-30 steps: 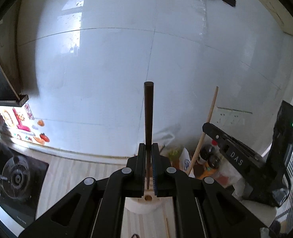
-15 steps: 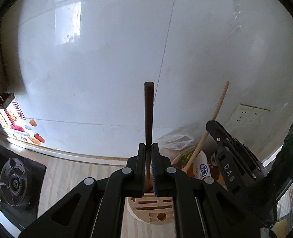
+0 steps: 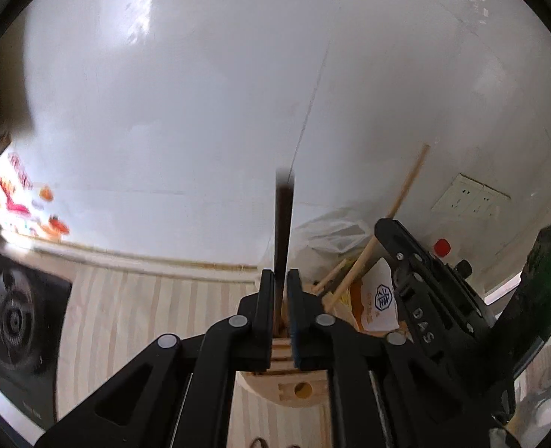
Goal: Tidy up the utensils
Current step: 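Lower the chopsticks into the holder and open both tools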
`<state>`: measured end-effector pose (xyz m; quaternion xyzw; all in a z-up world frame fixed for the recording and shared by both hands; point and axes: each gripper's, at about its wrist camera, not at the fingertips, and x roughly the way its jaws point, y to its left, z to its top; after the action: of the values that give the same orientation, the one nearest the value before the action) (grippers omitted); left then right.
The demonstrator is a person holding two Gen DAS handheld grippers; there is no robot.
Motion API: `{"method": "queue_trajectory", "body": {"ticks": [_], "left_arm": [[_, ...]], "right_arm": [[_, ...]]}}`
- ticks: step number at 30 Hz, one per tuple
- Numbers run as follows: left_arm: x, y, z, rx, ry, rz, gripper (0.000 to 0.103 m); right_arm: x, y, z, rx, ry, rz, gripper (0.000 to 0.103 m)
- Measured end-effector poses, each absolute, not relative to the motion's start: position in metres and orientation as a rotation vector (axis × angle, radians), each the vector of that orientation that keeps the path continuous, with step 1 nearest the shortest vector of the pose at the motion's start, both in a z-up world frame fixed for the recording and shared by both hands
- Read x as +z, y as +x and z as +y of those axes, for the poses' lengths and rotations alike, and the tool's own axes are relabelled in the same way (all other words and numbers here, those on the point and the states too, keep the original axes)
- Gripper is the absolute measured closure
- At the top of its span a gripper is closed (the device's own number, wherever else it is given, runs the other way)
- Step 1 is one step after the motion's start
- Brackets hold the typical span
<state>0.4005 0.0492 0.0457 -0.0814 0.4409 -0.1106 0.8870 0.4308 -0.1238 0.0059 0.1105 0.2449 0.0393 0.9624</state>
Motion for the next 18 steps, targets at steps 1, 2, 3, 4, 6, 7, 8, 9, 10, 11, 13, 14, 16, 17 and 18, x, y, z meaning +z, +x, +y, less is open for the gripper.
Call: {"method": "queue_trajectory", "body": {"ticks": [1,2,3,4,6,7,8,9,10,11,13,14,16,17,18], "left_arm": [[0.048,0.399,0.05,-0.228,-0.182,0.933,0.096],[0.051,0.396,0.051,-0.225,-0.182,0.933,0.095],[0.056,0.393,0.051,-0.21,-0.171,0.924,0.088],[0.059,0.39,0.051,-0.191,-0.16,0.913,0.068],[0.068,0.382,0.054,-0.161,-0.155,0.882,0.025],[0.074,0.376,0.056,-0.147,-0.16,0.856,0.018],[0.078,0.372,0.059,-0.13,-0.162,0.835,0.018],[0.081,0.366,0.061,-0.117,-0.157,0.82,0.017],[0.084,0.36,0.063,-0.1,-0.15,0.805,0.01],[0.085,0.353,0.065,-0.069,-0.141,0.785,0.005],[0.081,0.341,0.065,-0.027,-0.116,0.764,0.0],[0.076,0.338,0.067,-0.011,-0.106,0.764,0.0],[0.063,0.328,0.064,0.018,-0.077,0.776,0.0],[0.056,0.324,0.061,0.024,-0.06,0.785,0.0],[0.042,0.32,0.055,0.036,-0.034,0.804,0.0]], "right_arm": [[0.006,0.429,-0.124,0.096,0.226,0.507,0.096],[0.008,0.428,-0.124,0.11,0.224,0.52,0.096],[0.009,0.425,-0.125,0.12,0.223,0.533,0.09],[0.013,0.42,-0.127,0.132,0.223,0.541,0.073],[0.025,0.406,-0.134,0.152,0.248,0.525,0.046],[0.032,0.399,-0.138,0.153,0.259,0.514,0.04],[0.039,0.39,-0.142,0.148,0.267,0.502,0.04],[0.045,0.382,-0.148,0.14,0.276,0.494,0.04],[0.051,0.375,-0.153,0.121,0.283,0.492,0.04],[0.056,0.369,-0.158,0.11,0.286,0.492,0.039],[0.065,0.35,-0.173,0.04,0.284,0.501,0.03],[0.068,0.341,-0.18,0.016,0.289,0.508,0.026],[0.068,0.326,-0.194,-0.029,0.299,0.533,0.014],[0.065,0.317,-0.202,-0.047,0.304,0.541,0.012],[0.062,0.311,-0.209,-0.06,0.307,0.549,0.007]]}}
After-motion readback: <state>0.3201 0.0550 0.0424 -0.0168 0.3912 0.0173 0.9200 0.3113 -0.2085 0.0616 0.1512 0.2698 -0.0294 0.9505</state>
